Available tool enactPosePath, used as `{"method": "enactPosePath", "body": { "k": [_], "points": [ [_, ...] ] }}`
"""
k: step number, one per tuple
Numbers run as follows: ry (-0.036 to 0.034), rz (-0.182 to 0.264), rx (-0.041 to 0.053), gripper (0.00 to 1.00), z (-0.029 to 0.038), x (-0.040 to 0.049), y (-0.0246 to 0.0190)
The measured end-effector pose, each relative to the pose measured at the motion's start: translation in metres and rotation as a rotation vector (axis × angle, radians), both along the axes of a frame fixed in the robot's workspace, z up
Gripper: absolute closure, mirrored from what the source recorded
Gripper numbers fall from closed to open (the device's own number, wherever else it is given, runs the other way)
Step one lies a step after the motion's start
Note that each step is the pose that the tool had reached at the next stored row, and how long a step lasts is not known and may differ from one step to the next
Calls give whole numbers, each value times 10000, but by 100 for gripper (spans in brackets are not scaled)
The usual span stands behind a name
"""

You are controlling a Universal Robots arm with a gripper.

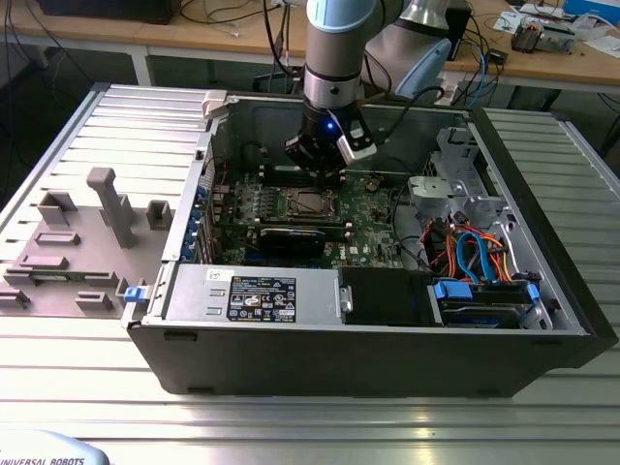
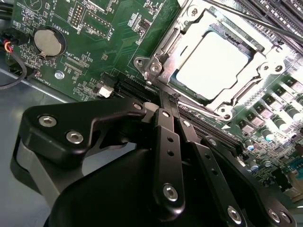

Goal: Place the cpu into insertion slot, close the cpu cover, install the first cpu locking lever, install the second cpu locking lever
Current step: 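Install the first cpu locking lever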

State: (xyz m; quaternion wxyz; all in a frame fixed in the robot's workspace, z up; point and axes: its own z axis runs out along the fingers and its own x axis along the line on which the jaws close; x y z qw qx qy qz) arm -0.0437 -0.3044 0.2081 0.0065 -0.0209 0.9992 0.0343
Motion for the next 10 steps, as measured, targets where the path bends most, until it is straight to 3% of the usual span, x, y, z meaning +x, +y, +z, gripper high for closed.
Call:
{"method": "enactPosePath", "body": {
  "k": [10],
  "points": [
    [2,1,-80,89,-30,0,0]
  ]
}}
